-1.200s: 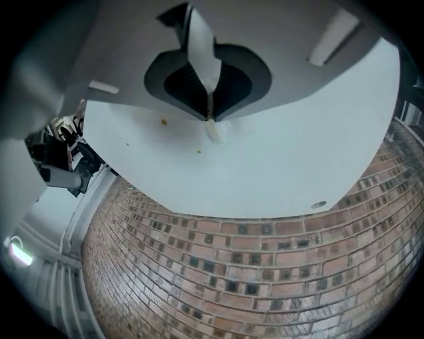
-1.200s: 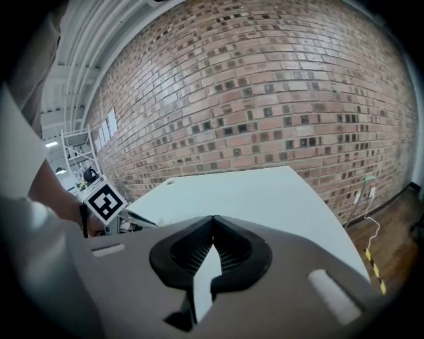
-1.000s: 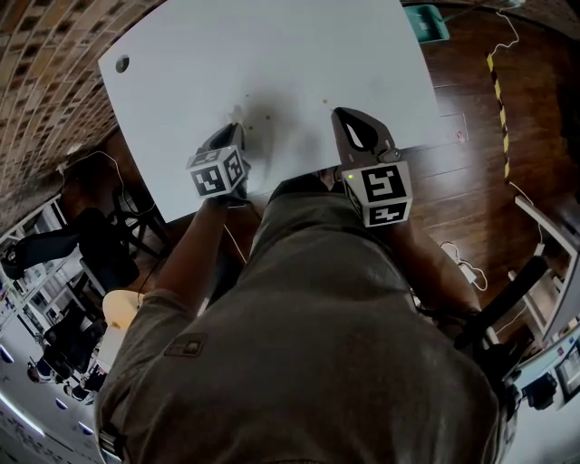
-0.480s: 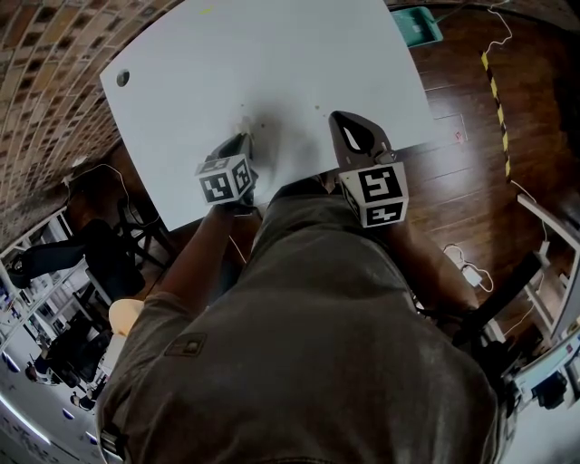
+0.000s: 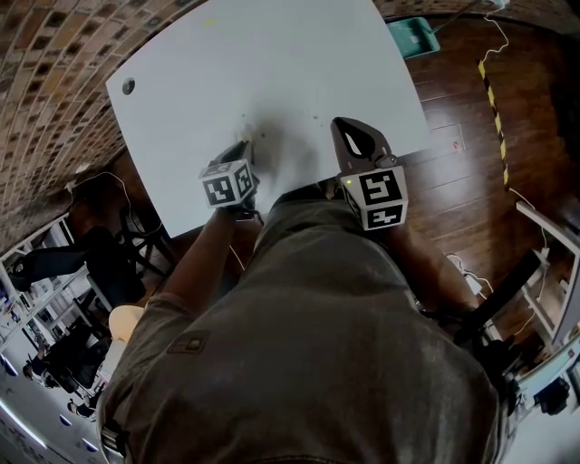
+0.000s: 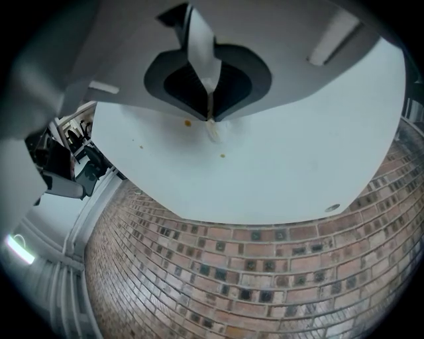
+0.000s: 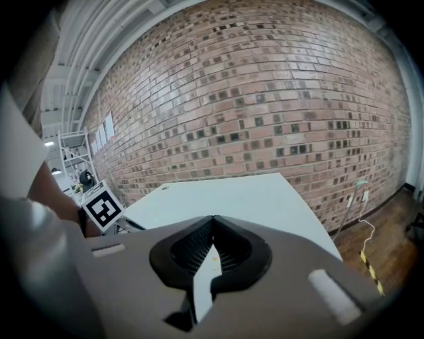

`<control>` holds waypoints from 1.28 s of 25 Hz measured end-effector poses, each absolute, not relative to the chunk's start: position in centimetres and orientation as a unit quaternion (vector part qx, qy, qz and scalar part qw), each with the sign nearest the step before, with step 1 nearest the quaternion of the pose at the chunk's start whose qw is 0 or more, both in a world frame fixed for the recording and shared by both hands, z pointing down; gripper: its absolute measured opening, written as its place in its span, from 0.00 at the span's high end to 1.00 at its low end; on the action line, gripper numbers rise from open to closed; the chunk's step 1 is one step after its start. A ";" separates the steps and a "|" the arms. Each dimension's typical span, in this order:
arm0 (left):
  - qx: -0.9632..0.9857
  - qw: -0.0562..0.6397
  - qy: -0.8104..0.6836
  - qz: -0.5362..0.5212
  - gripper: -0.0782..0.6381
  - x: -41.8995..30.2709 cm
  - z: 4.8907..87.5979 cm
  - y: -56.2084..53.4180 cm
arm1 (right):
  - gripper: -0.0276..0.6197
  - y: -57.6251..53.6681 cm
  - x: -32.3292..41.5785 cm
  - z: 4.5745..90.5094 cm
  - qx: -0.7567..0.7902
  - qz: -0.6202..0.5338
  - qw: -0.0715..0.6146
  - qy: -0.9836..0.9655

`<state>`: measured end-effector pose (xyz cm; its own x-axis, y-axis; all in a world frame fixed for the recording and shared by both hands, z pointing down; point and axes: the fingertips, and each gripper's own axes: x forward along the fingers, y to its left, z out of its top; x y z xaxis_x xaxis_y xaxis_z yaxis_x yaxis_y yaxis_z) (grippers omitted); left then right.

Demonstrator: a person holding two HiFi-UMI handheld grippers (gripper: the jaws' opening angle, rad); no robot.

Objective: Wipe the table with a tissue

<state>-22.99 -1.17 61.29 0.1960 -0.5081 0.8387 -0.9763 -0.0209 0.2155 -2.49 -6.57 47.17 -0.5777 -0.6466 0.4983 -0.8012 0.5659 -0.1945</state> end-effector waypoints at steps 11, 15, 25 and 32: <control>0.664 0.408 -0.564 0.273 0.85 -24.9 60.8 -5.2 | 0.94 -7.3 -2.6 46.1 0.431 0.189 0.187 -0.863; 0.664 0.415 -0.551 0.288 0.85 -25.0 61.5 -6.3 | 0.94 -7.6 -1.8 46.4 0.444 0.192 0.188 -0.855; 0.672 0.415 -0.537 0.297 0.85 -24.6 61.6 -7.5 | 0.94 -8.0 -1.3 46.2 0.462 0.195 0.177 -0.847; 0.677 0.409 -0.531 0.304 0.85 -24.7 61.7 -8.4 | 0.94 -7.9 -1.1 45.6 0.471 0.193 0.172 -0.843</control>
<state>-24.68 -8.43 61.66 0.2514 -0.4696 0.8464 -0.9676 -0.1020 0.2308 -1.08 -7.93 45.62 -0.4966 -0.7282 0.4722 -0.8611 0.4818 -0.1626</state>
